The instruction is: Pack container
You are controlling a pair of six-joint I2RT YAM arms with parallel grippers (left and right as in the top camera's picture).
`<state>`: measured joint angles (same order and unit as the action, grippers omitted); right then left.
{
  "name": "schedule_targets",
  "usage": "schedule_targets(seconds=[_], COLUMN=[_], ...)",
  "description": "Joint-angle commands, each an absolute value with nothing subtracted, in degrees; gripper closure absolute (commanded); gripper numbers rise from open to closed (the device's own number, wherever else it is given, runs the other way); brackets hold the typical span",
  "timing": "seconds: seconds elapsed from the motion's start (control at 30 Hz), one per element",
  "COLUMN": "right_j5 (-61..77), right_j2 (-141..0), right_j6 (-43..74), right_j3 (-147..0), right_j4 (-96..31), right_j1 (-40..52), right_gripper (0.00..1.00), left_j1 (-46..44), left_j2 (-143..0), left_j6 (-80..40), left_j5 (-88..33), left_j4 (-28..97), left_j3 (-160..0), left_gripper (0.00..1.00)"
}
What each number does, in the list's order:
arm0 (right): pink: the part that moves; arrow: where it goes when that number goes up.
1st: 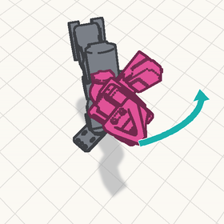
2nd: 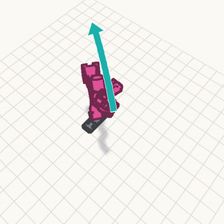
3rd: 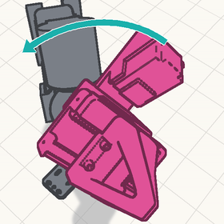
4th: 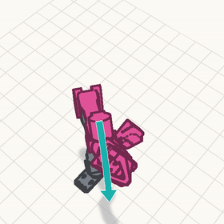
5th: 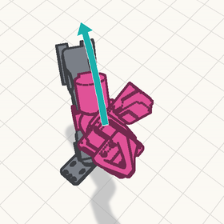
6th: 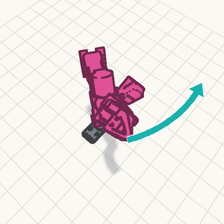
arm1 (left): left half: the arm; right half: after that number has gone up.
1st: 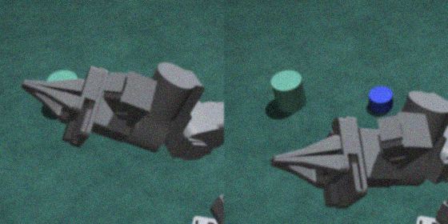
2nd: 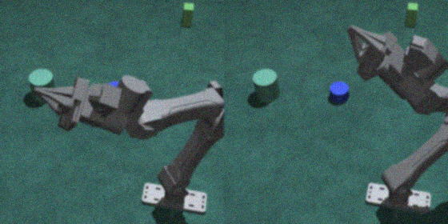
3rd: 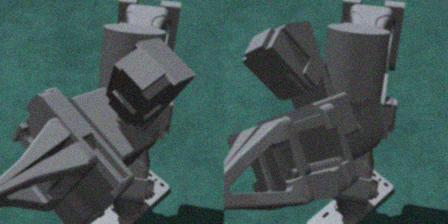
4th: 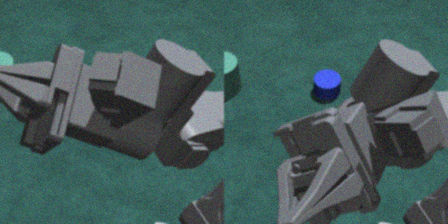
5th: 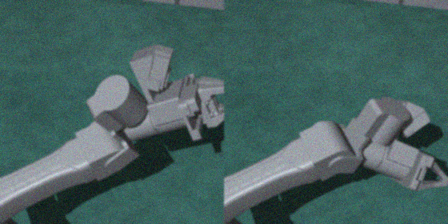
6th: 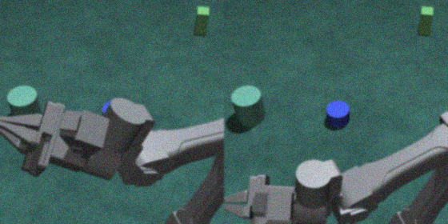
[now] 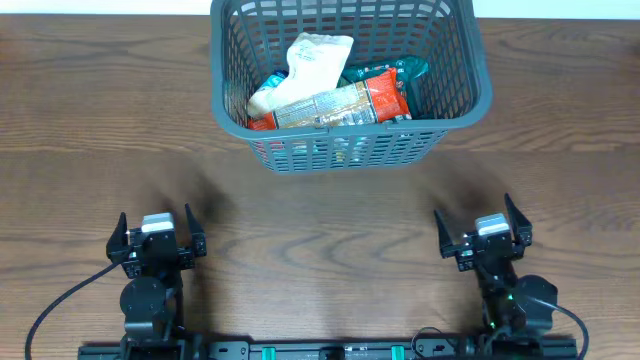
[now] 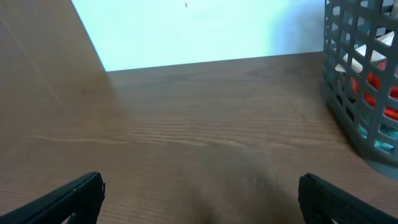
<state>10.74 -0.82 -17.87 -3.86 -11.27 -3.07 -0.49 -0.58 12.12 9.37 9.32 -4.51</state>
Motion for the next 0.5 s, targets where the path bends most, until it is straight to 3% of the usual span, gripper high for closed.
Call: schedule_targets(seconds=[0.0,0.47], right_j5=[11.2,11.2], right_j2=[-0.3,-0.3], right_j6=[-19.2,-21.1], right_j3=[-3.4,-3.4], right_j4=[-10.9,-10.7], right_j1=[-2.7,-2.7], right_gripper=[0.01,0.01], left_j1=[-0.7,-0.7], left_j2=[-0.2,-0.2], left_j6=[12.9,12.9], left_j5=[9.4,9.4], left_j4=[9.7,9.7], left_j3=[-3.0,-3.0], left_gripper=[0.01,0.02])
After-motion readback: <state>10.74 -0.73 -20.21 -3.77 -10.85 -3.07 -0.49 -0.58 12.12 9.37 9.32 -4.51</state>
